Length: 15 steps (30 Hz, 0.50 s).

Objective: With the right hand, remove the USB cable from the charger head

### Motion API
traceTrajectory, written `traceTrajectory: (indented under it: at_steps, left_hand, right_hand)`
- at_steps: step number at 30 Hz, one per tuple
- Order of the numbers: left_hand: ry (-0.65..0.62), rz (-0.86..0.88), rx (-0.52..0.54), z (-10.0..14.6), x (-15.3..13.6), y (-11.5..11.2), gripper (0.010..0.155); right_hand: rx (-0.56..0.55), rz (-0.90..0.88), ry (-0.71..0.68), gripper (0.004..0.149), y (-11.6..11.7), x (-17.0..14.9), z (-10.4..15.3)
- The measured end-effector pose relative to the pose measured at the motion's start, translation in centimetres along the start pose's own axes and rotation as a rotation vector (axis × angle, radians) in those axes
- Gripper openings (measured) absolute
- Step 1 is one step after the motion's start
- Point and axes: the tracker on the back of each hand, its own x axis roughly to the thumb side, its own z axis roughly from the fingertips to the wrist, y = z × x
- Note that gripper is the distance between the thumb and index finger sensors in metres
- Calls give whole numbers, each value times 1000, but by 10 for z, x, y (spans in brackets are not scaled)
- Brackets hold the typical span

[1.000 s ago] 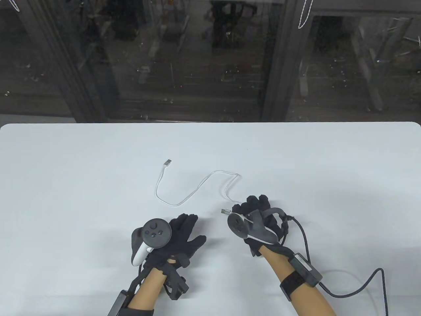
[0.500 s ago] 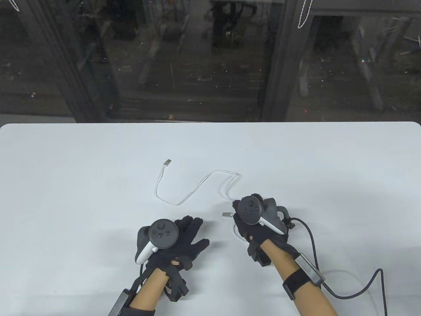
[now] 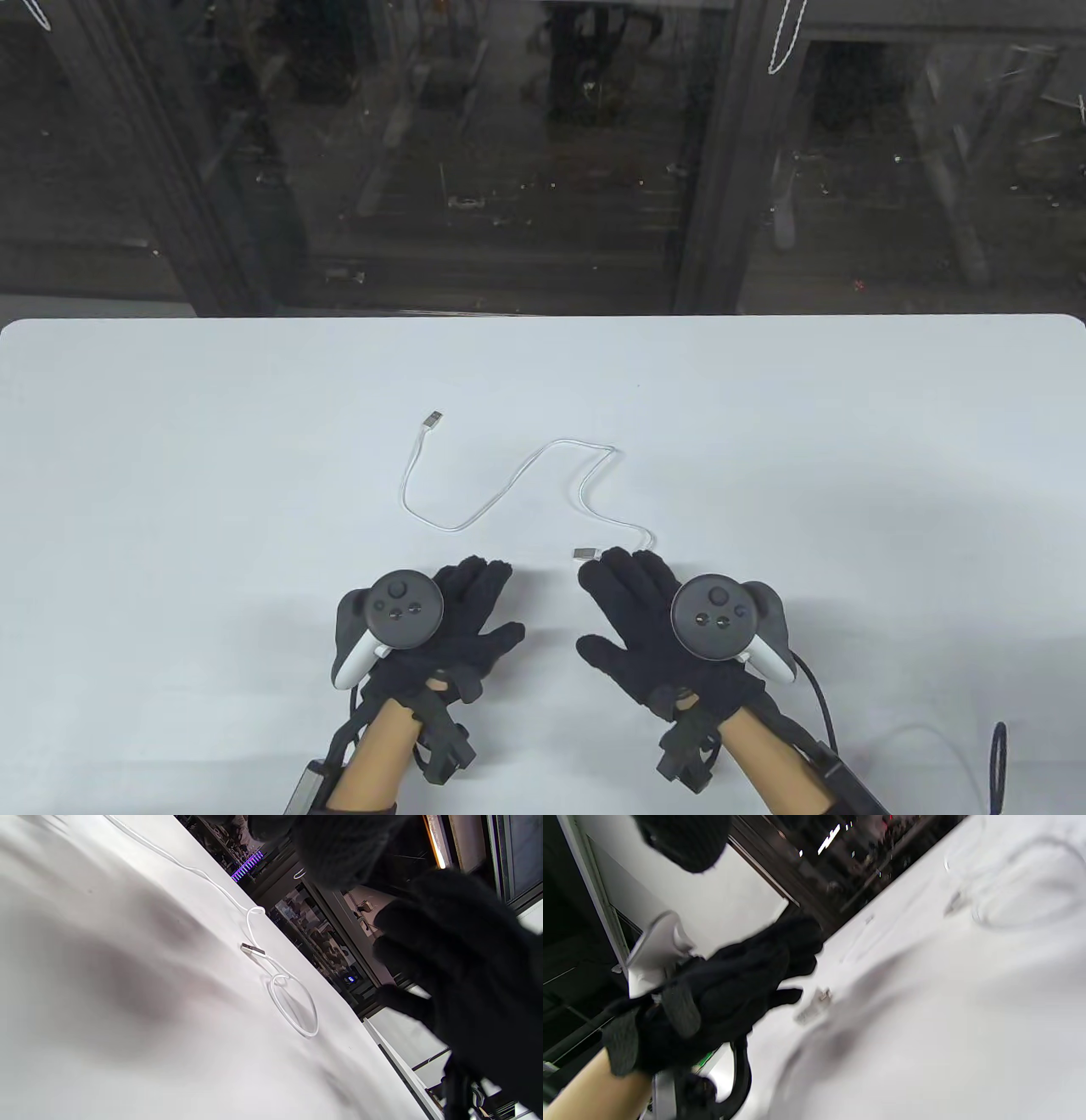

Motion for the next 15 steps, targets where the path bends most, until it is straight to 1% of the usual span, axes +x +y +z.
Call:
traceTrajectory:
  at_steps: [1,2,3,7,10,11,13,15]
  left_hand:
    - [3,-14,3,0,0,0,71]
    - [4,-26,5,0,0,0,70]
    - [3,-42,1,0,0,0,70]
    - [-14,-69,-12,-2,1,-4,73]
    - [-27,-74,-43,-3,0,-7,79]
    - [-42,-77,-72,-4,-1,-9,80]
    - [-37,-91,-95,-5,-1,-11,83]
    - [-33,-119,-118,-6,-2,-13,86]
  right_hand:
    - [3,29,4,79,6,-12,0]
    - [13,54,-9,79,9,-17,0]
    - [46,95,-20,78,12,-21,0]
    - [68,209,-27,79,13,-22,3]
    - [74,224,-18,80,16,-23,2]
    - [100,229,1,81,17,-24,2]
    - [135,239,18,82,18,-25,2]
    - [127,241,8,82,19,-25,2]
